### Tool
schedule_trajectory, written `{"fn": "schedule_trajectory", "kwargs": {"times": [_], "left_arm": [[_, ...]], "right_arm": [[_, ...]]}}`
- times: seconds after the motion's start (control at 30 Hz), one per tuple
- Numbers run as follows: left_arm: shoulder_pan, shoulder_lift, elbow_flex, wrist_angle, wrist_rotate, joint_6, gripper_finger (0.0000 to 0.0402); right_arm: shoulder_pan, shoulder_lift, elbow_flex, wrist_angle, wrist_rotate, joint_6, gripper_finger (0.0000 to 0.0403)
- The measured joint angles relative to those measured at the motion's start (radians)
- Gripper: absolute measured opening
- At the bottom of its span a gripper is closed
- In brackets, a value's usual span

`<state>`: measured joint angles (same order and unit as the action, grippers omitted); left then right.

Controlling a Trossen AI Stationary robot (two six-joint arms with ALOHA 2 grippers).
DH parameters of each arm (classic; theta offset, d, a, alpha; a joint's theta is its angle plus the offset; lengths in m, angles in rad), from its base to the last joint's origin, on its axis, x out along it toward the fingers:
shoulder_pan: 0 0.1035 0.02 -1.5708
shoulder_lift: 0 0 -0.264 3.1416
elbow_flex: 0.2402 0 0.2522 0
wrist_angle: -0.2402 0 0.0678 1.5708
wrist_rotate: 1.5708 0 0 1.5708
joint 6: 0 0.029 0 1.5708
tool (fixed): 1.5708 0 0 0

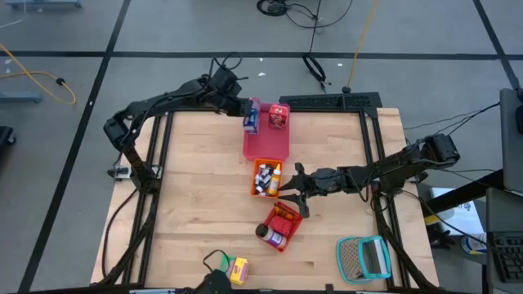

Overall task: Pick & Place Kitchen Items
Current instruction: Put the blue cereal box into the red bin, then put the green cereal box into the red bin

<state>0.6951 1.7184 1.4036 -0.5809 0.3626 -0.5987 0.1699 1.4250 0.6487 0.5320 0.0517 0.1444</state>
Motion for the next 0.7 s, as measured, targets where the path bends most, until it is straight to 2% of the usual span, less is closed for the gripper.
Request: {"fn": "schedule_trajectory", "kwargs": {"times": [0.2, 0.37, 0.7], "left_arm": [[0.021, 0.000, 0.000, -0.008, 0.003, -0.012, 0.0011], [0.021, 0.027, 0.001, -0.030, -0.011, 0.001, 0.0043], [0.030, 0.095, 0.001, -0.016, 0.034, -0.008, 0.0110]], "right_arm": [[0.000, 0.000, 0.000, 0.002, 0.000, -0.007, 0.0116], [0.000, 0.000, 0.000, 0.002, 0.000, -0.008, 0.0116], [0.000, 0.000, 0.000, -0.007, 0.001, -0.008, 0.0116]]}}
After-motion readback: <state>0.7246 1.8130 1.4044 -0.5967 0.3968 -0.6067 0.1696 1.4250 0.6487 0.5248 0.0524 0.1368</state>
